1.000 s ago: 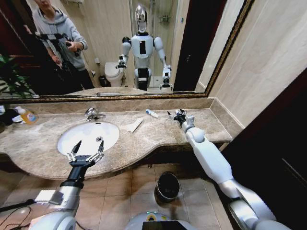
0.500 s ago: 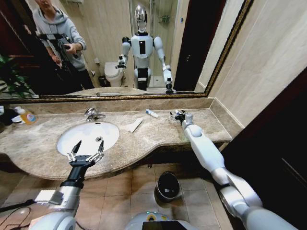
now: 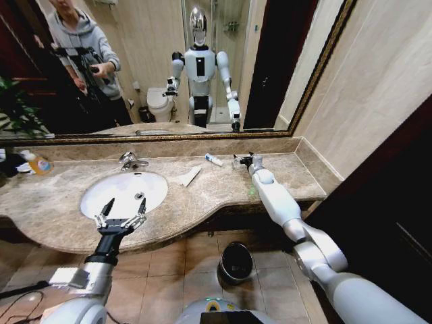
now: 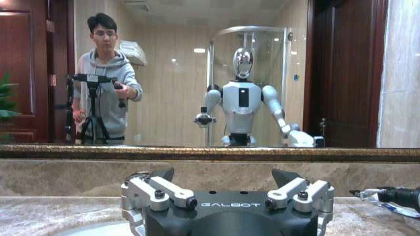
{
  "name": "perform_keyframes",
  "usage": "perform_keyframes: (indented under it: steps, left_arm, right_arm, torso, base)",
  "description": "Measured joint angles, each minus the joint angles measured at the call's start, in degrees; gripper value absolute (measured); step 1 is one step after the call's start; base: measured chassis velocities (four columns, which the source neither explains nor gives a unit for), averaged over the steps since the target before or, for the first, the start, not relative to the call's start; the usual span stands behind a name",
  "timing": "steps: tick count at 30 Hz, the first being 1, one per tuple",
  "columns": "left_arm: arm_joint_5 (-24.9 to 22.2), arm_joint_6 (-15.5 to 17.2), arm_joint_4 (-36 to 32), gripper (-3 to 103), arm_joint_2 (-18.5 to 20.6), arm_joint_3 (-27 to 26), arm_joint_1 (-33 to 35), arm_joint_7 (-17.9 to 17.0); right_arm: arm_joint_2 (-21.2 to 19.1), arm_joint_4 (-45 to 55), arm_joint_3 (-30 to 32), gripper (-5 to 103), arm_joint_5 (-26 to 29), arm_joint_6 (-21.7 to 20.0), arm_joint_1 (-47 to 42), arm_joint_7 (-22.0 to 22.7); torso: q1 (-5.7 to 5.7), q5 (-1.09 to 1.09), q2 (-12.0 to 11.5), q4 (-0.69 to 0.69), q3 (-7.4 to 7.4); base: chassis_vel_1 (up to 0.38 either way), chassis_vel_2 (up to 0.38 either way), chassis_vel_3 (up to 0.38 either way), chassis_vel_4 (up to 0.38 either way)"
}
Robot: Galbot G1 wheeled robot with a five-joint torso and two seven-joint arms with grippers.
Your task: Pick up the trash from the sink and place it in the trash bin.
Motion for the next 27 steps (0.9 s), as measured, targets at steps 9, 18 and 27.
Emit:
perform_keyframes:
  steps: [9,18,27]
  left_arm:
    - [0.0,0.0,0.0,100,0.0,0.0,0.0,0.0]
    - [0.0,0.0,0.0,100,0.0,0.0,0.0,0.0]
    - [0.0,0.0,0.0,100,0.0,0.0,0.0,0.0]
  right_arm:
    - [-0.02,-5.13,0.71,102,0.2,1.21,1.72,-0.03]
    - [-0.07,-6.67,0.93,72,0.99,1.08,1.89,0.19]
    - [-0.28,-6.57,1.01,39,1.01,0.91,1.59,0.51]
  torso:
    - [0.0,0.0,0.0,0.0,0.0]
    - [0.0,0.0,0.01,-0.01,0.0]
    - [0.0,0.0,0.01,-0.01,0.0]
  base:
    - [0.0,0.0,0.0,0.0]
    - [0.0,0.0,0.0,0.0]
    - [0.0,0.0,0.0,0.0]
